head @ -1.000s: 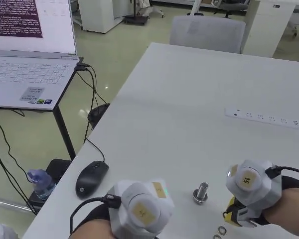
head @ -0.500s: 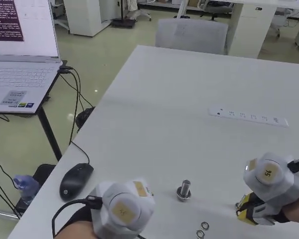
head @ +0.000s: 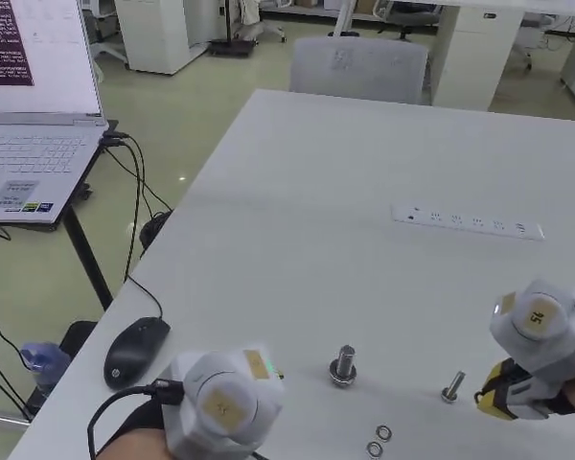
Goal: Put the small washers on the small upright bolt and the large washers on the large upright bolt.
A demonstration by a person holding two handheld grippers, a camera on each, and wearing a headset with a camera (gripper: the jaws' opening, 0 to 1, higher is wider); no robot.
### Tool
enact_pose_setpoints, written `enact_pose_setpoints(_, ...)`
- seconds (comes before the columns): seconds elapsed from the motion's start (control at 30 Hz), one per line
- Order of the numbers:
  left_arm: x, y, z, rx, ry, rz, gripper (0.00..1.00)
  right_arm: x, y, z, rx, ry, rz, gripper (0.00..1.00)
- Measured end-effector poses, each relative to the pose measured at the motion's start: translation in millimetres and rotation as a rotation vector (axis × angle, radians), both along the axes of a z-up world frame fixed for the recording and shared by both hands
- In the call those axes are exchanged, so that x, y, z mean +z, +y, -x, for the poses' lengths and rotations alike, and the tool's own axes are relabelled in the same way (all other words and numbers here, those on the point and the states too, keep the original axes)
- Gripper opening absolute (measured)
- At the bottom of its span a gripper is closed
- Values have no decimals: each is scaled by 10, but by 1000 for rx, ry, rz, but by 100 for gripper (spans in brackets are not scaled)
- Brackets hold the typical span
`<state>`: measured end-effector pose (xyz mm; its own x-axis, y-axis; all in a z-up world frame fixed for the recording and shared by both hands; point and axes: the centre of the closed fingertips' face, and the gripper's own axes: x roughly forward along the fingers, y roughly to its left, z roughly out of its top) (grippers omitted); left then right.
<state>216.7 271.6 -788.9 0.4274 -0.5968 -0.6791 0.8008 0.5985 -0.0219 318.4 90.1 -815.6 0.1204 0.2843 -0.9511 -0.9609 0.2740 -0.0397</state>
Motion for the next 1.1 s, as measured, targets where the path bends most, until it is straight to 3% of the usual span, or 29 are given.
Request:
enact_pose_setpoints(0.43, 3, 28, -41, 6, 2, -1, 80, 77, 123, -191, 7, -24, -9, 13)
enact_pose_setpoints(1.1, -19, 92, -41, 11, 9, 1, 80, -145, 201, -233, 35, 5, 36, 13)
